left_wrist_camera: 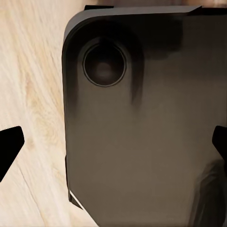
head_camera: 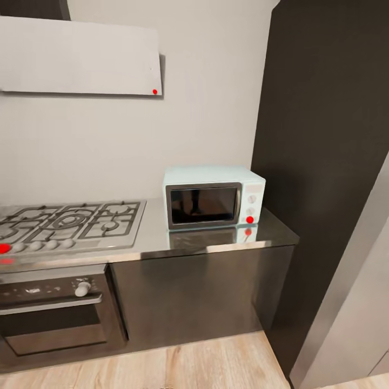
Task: In the kitchen, take the popcorn bag from the countertop, put it into the microwave, and heat it until the popcorn is cooked so the cooked popcorn ends up inside the bag.
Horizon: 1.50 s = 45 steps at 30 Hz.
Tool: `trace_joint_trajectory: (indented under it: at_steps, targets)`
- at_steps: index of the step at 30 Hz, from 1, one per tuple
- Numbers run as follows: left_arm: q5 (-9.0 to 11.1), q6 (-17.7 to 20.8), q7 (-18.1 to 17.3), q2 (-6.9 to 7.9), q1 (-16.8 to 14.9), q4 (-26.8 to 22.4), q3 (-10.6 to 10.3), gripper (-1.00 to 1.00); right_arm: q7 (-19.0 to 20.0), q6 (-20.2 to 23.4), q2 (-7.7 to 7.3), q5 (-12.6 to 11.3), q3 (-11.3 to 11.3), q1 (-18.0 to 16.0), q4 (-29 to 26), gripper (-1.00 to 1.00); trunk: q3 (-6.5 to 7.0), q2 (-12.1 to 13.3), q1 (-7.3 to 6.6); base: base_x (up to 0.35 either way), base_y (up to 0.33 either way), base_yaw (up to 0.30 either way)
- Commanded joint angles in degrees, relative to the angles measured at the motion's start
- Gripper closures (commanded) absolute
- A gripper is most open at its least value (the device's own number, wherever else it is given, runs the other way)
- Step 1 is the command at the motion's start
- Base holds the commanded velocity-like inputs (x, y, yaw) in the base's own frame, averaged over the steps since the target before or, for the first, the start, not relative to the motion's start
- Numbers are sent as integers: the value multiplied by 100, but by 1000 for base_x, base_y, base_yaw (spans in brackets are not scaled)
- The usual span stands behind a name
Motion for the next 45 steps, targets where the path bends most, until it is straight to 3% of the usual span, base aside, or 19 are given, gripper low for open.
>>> trace_joint_trajectory:
  at_steps: [1, 20, 45]
  targets:
    - [5, -3, -1, -1, -1, -4, 11, -100, 2, -17, 0, 2, 4, -1, 1, -100, -5, -2, 0, 0, 0, 269]
    - [2, -12, -1, -1, -1, -21, 3, -100, 2, -17, 0, 18, 4, -1, 1, -100, -5, -2, 0, 0, 0, 262]
    - [2, -12, -1, -4, -1, -29, 4, -100, 2, -86, -35, 11, 4, -1, 1, -100, -5, -2, 0, 0, -18, 8]
